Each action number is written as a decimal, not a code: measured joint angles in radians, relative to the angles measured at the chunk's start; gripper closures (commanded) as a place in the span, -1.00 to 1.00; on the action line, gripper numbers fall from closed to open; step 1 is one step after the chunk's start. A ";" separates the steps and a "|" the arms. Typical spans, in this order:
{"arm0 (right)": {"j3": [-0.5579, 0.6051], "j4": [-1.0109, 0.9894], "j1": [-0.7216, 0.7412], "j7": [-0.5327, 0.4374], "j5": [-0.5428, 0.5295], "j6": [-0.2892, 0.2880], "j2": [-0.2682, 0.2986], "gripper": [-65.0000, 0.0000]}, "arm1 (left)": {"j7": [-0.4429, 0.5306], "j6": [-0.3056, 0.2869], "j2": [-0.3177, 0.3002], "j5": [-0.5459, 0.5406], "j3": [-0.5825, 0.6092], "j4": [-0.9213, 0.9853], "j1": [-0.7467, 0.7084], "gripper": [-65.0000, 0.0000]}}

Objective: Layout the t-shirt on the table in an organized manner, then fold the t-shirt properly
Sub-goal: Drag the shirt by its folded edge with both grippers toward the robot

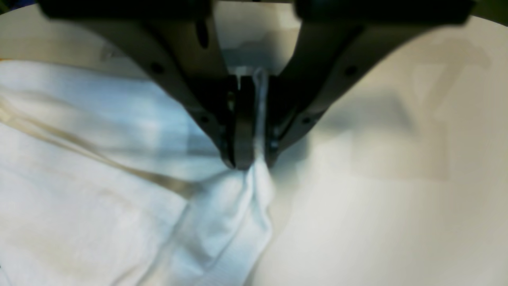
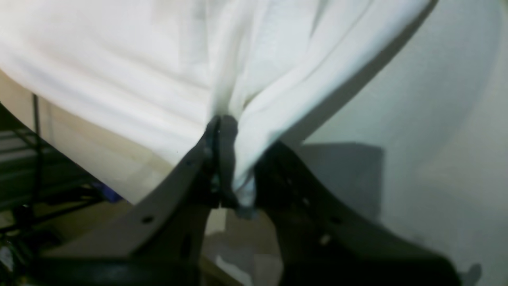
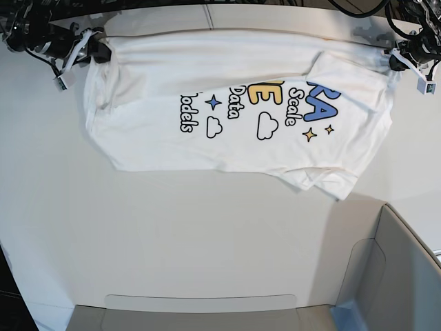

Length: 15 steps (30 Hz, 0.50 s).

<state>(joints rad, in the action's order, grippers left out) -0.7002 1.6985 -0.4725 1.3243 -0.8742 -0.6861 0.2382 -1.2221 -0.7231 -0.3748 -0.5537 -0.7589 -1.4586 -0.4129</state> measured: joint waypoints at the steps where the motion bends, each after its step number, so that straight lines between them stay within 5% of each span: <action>1: 0.000 0.010 -0.003 0.000 0.005 0.000 0.000 1.00 | -0.002 0.000 0.000 0.001 0.000 0.000 0.000 0.60; 4: 0.000 0.036 -0.010 0.013 0.023 0.000 0.000 0.74 | -0.014 0.000 0.000 0.003 -0.001 0.000 -0.001 0.38; 7: -0.003 0.056 -0.011 0.023 0.039 0.000 0.002 0.52 | -0.014 0.000 0.000 0.005 -0.002 0.000 -0.003 0.42; 15: -0.061 0.135 0.005 0.078 0.126 0.000 -0.006 0.44 | -0.119 0.023 0.009 0.145 0.002 -0.144 -0.020 0.48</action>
<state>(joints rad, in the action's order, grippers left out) -0.7609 1.8332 -0.4679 1.4021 -0.7483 -0.6865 0.2317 -1.3411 -0.6998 -0.3656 -0.4088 -0.7570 -1.6028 -0.4332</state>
